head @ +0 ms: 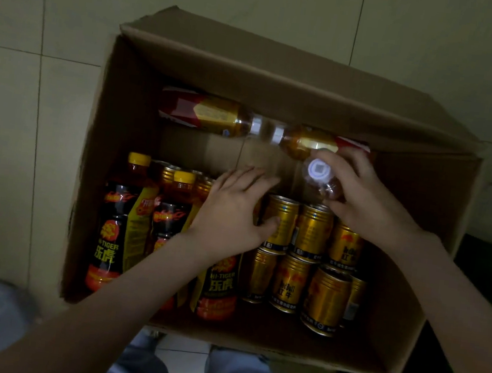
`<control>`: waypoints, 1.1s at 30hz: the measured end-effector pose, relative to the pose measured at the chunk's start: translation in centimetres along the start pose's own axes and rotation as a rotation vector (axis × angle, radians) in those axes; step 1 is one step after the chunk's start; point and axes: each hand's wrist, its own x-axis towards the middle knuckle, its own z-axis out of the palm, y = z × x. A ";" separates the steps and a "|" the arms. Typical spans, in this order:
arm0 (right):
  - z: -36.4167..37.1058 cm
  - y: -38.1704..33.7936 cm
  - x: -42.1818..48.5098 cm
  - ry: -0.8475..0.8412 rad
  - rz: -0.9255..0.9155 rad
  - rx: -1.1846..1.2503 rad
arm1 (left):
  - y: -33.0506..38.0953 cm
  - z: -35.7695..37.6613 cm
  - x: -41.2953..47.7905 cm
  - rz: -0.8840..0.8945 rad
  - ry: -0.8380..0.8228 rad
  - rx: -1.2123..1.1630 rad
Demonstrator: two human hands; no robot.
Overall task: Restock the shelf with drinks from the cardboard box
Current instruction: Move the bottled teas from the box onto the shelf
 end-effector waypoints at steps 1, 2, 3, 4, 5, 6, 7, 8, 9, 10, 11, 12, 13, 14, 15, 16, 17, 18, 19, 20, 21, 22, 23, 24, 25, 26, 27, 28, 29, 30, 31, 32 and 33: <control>-0.5 -1.3 -0.2 0.060 -0.012 0.079 | 0.3 -0.2 0.4 -0.020 -0.031 -0.038; -1.0 -2.6 -0.3 0.117 -0.014 0.180 | 0.6 -0.3 1.0 -0.042 -0.074 -0.073; -1.7 -4.2 -0.2 0.179 -0.015 0.294 | 0.9 -0.6 1.6 -0.051 -0.115 -0.122; -2.3 -5.6 0.1 0.249 -0.025 0.400 | 1.3 -0.9 2.1 -0.047 -0.130 -0.215; -2.7 -6.9 0.5 0.308 -0.045 0.489 | 1.6 -1.3 2.5 -0.044 -0.096 -0.350; -3.0 -8.0 1.1 0.339 -0.062 0.571 | 1.7 -1.9 2.7 -0.069 -0.017 -0.484; -3.1 -8.9 1.8 0.348 -0.081 0.643 | 1.6 -2.5 2.9 -0.105 0.078 -0.568; -3.1 -9.4 2.7 0.338 -0.096 0.708 | 1.2 -3.3 3.0 -0.134 0.155 -0.591; -3.0 -9.4 3.6 0.308 -0.094 0.782 | 0.7 -4.0 2.9 -0.160 0.185 -0.560; -2.9 -9.0 4.5 0.259 -0.067 0.861 | 0.0 -4.6 2.7 -0.181 0.175 -0.528; -2.6 -8.3 5.5 0.191 -0.028 0.902 | -0.6 -5.0 2.4 -0.207 0.139 -0.522; -2.1 -7.7 6.2 0.115 0.015 0.865 | -1.2 -5.2 2.0 -0.236 0.114 -0.550; -1.4 -7.0 6.8 0.036 0.055 0.751 | -1.5 -5.5 1.6 -0.257 0.110 -0.608; -0.4 -6.2 7.3 -0.028 0.076 0.584 | -1.7 -5.6 1.3 -0.276 0.124 -0.681; 0.8 -5.1 7.7 -0.052 0.084 0.367 | -1.8 -5.8 1.1 -0.298 0.144 -0.756; 2.1 -4.0 7.9 -0.042 0.093 0.130 | -1.8 -6.1 1.0 -0.320 0.159 -0.827; 3.2 -2.8 8.1 -0.028 0.144 -0.073 | -1.9 -6.4 0.8 -0.342 0.160 -0.888; 3.9 -1.7 8.1 -0.025 0.241 -0.198 | -1.9 -6.6 0.7 -0.363 0.150 -0.940; 4.5 -0.6 8.1 -0.040 0.350 -0.272 | -2.0 -6.7 0.5 -0.381 0.134 -0.972; 5.0 0.4 8.1 -0.062 0.428 -0.352 | -2.1 -6.5 0.2 -0.395 0.112 -0.984; 5.4 1.2 8.0 -0.072 0.461 -0.467 | -2.2 -6.3 -0.2 -0.405 0.089 -0.977; 5.7 1.8 8.2 -0.076 0.470 -0.573 | -2.2 -6.0 -0.6 -0.412 0.068 -0.972; 5.8 2.1 8.4 -0.088 0.478 -0.630 | -2.2 -5.8 -0.9 -0.419 0.053 -0.979; 5.9 2.2 8.7 -0.108 0.491 -0.632 | -2.2 -5.7 -1.1 -0.429 0.044 -0.996; 5.9 2.3 8.9 -0.137 0.506 -0.589 | -2.3 -5.7 -1.2 -0.441 0.045 -1.016; 6.0 2.3 8.9 -0.173 0.521 -0.522 | -2.3 -5.9 -1.3 -0.455 0.046 -1.033; 5.9 2.2 8.8 -0.192 0.529 -0.460 | -2.3 -6.2 -1.5 -0.470 0.047 -1.042; 5.8 2.0 8.4 -0.195 0.529 -0.413 | -2.1 -6.6 -1.6 -0.485 0.046 -1.046; 5.4 1.4 7.8 -0.180 0.524 -0.377 | -2.0 -7.0 -1.9 -0.500 0.043 -1.048; 4.8 0.6 6.9 -0.148 0.519 -0.335 | -1.7 -7.6 -2.3 -0.516 0.037 -1.056; 4.0 -0.6 5.8 -0.101 0.514 -0.276 | -1.3 -8.3 -2.8 -0.532 0.030 -1.072; 2.9 -1.9 4.6 -0.046 0.506 -0.208 | -0.7 -9.2 -3.5 -0.550 0.023 -1.086; 1.6 -3.4 3.2 0.011 0.499 -0.138 | 0.0 -10.3 -4.3 -0.562 0.014 -1.089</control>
